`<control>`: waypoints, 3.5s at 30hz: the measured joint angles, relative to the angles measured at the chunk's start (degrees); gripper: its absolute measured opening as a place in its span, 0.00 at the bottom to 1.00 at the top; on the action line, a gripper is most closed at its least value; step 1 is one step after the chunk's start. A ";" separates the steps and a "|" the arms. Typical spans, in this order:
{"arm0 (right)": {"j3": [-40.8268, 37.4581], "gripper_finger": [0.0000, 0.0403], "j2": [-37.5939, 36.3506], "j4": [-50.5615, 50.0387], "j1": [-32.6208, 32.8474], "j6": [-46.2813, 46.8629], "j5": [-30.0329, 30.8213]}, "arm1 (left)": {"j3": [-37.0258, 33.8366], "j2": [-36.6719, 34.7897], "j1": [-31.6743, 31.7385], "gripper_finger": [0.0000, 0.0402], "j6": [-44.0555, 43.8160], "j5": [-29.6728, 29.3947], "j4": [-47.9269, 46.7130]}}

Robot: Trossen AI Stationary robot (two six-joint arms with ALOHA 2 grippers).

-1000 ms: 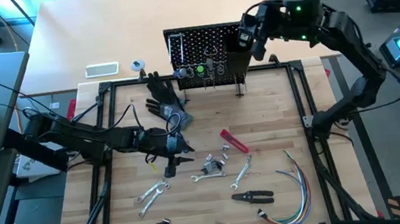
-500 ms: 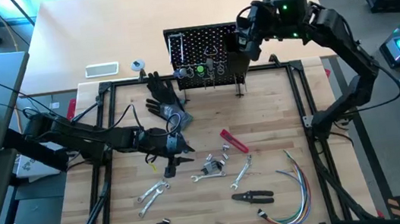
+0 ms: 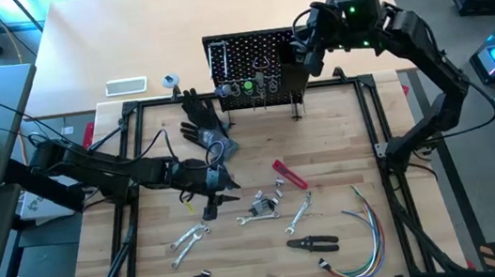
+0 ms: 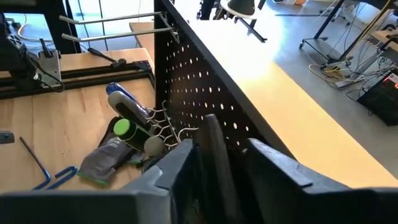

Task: Hang tools onto peg board
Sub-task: Put the black spirit level into the black bin on the pegboard, then put the silver socket into the black bin on the pegboard

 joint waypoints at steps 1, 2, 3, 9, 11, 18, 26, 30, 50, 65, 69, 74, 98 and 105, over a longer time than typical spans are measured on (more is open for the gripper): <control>0.00 0.37 -0.10 0.03 0.00 -0.01 0.12 | 0.01 0.00 0.00 0.37 -0.06 -0.01 -0.20; 0.00 0.39 -0.30 0.12 0.04 -0.02 0.73 | 0.01 0.00 0.00 0.37 -0.06 -0.01 -0.52; 0.00 0.40 -0.51 0.31 0.18 -0.09 1.61 | 0.01 0.00 0.00 0.37 -0.06 -0.02 -0.93; 0.00 0.41 -3.60 3.00 2.16 -1.61 5.45 | 0.01 0.00 0.02 0.37 0.07 -3.77 -3.60; 0.00 0.41 -4.98 3.99 3.11 -1.65 5.83 | 0.01 0.00 0.04 0.37 0.26 -4.12 -4.38; 0.00 0.42 -9.19 3.47 7.98 -2.09 8.22 | 0.01 0.00 0.02 0.37 -0.82 -4.17 -9.78; 0.00 0.42 -11.77 -2.25 14.53 0.22 8.26 | 0.01 0.00 -0.11 0.37 -4.87 -4.18 -19.23; 0.00 0.42 -11.74 -8.55 17.98 2.66 8.14 | 0.01 0.00 -1.31 0.37 -6.91 -4.16 -21.38; -40.65 0.42 -11.68 1.51 42.18 13.75 -1.88 | -0.02 10.24 -10.03 0.37 -10.67 -4.33 -15.09; -77.57 0.42 -11.46 58.84 49.37 20.74 1.36 | -0.06 17.69 -11.95 0.37 -6.16 -6.28 -1.18; -82.95 0.42 -11.46 67.48 49.45 24.59 1.71 | -0.06 18.33 -11.95 0.37 -6.21 -6.29 -3.46; -86.00 0.41 -10.92 73.49 51.20 25.41 5.37 | -0.06 15.71 -13.96 0.37 -9.40 -6.19 -10.33; -86.47 0.41 -4.91 80.54 52.59 21.86 9.25 | -0.06 11.63 -25.83 0.37 -22.27 -18.30 -24.72; -86.47 0.41 -4.91 80.50 52.61 22.92 9.20 | -0.06 11.63 -25.83 0.37 -22.23 -15.63 -23.40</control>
